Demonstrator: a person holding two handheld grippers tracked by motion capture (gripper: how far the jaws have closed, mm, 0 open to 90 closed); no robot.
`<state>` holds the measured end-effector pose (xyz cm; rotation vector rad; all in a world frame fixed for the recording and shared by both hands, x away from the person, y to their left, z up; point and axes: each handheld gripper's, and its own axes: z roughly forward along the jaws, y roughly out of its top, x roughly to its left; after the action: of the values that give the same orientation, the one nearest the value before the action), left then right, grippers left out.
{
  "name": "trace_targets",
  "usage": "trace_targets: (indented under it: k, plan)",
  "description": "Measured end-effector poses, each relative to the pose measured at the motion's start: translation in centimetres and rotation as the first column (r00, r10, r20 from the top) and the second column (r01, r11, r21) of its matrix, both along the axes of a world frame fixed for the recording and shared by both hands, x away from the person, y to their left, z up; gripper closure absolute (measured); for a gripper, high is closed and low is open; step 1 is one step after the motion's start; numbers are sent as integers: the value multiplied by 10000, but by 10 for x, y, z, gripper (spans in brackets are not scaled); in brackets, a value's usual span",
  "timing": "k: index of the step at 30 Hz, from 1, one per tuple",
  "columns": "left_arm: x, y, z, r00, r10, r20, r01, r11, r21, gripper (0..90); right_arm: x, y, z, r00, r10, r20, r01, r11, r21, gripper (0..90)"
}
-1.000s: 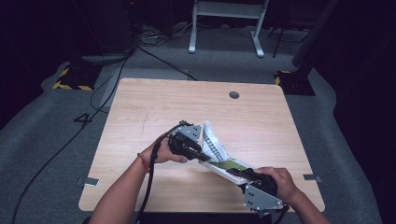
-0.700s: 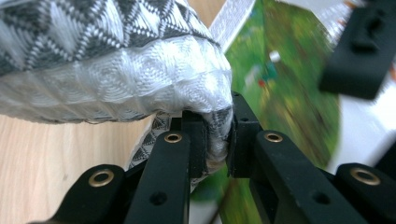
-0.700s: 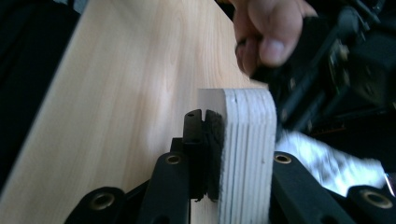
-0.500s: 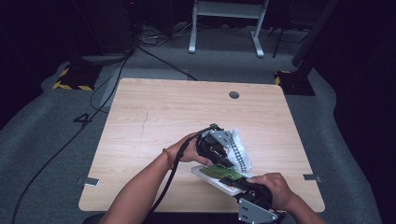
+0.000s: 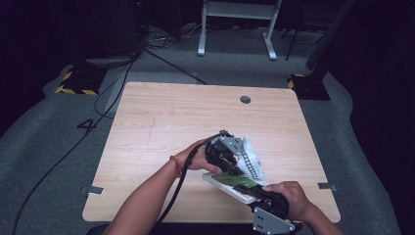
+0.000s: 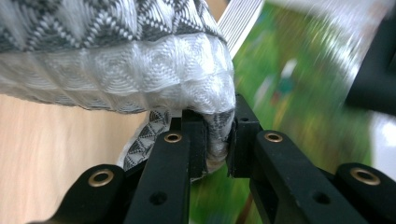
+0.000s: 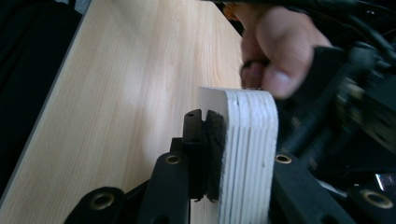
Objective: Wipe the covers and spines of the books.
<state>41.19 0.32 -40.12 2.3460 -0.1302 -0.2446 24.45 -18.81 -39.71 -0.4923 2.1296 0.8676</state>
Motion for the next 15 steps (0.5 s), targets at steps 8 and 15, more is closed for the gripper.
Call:
trace_targets:
  k: [8,15]
  plan:
    - [20,49,-24,9870,1520,-515,-1529,9881,-137,809,-2,-6,10,9999,103,-49,-100,9985,530,776]
    - [26,72,-41,9706,2226,-918,-2278,9724,-501,808,-3,-11,18,10000,11,33,-15,9930,1184,778]
